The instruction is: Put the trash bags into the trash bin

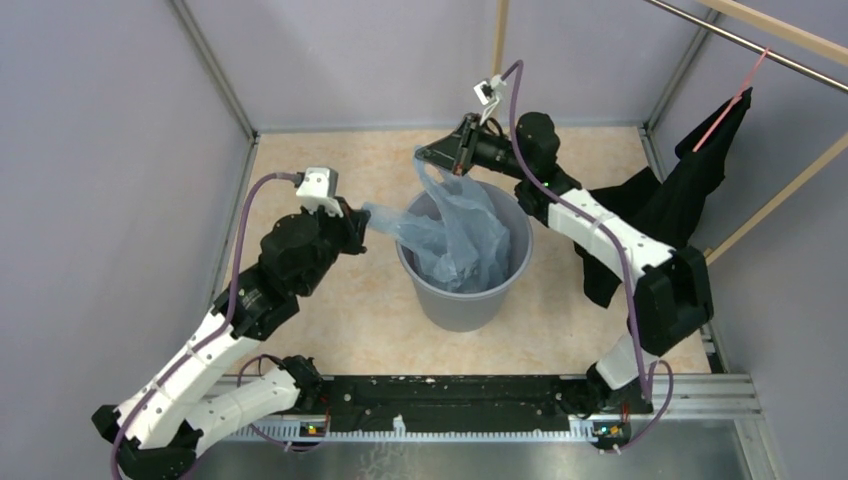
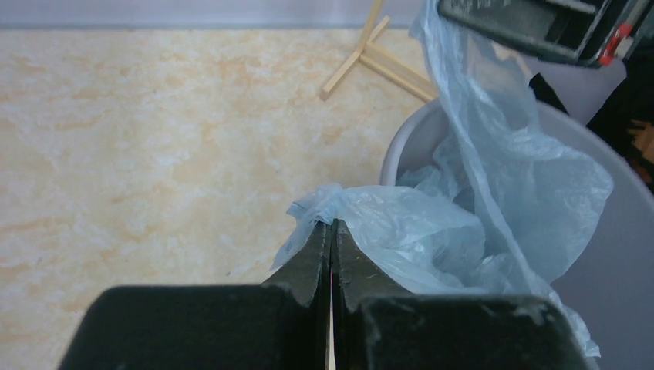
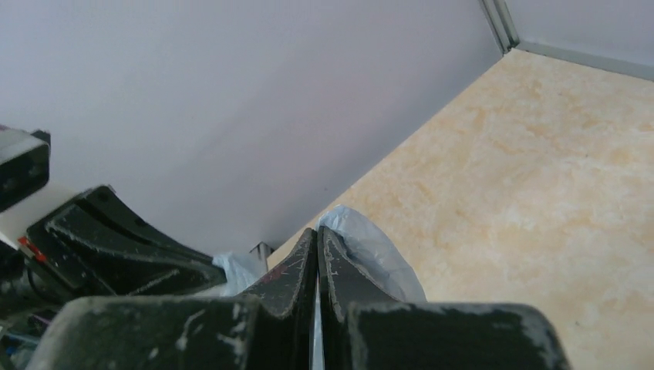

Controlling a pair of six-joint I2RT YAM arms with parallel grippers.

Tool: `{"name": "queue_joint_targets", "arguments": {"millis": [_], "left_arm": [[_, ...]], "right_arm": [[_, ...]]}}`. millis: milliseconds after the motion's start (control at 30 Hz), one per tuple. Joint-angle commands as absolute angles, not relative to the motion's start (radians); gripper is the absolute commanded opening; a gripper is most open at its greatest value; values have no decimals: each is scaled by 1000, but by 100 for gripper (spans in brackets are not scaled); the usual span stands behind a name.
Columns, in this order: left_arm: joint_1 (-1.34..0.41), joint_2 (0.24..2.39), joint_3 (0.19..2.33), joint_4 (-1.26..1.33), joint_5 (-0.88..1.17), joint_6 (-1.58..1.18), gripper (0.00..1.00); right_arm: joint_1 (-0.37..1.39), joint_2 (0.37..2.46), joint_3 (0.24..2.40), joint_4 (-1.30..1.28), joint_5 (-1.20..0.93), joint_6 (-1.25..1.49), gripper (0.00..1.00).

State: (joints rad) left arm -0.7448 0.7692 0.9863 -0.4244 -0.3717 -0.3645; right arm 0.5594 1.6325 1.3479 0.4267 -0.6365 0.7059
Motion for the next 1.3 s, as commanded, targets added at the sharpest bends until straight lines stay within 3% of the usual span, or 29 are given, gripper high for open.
{"name": "queue_joint_targets", "arguments": {"millis": [0, 133, 333, 533, 700, 1033, 1267], "left_arm": [[-746, 815, 1135, -400, -351, -285, 0], [-746, 830, 1200, -505, -341, -269, 0], [-746, 778, 1206, -583, -368, -264, 0], [-746, 749, 1210, -638, -356, -294, 0], [-746, 729, 1209, -678, -336, -307, 0], [-746, 666, 1169, -725, -428, -308, 0], [-746, 594, 1112, -765, -368, -374, 0]], "right_arm": [[536, 1460, 1394, 202, -658, 657, 0], [535, 1245, 1331, -24, -636, 607, 0], [534, 942, 1192, -365, -422, 480, 0], [534, 708, 1041, -492, -353, 506, 0], [534, 615, 1026, -635, -283, 501, 0], [534, 552, 1186, -1041, 132, 481, 0], [534, 487, 1148, -1161, 94, 597, 0]]}}
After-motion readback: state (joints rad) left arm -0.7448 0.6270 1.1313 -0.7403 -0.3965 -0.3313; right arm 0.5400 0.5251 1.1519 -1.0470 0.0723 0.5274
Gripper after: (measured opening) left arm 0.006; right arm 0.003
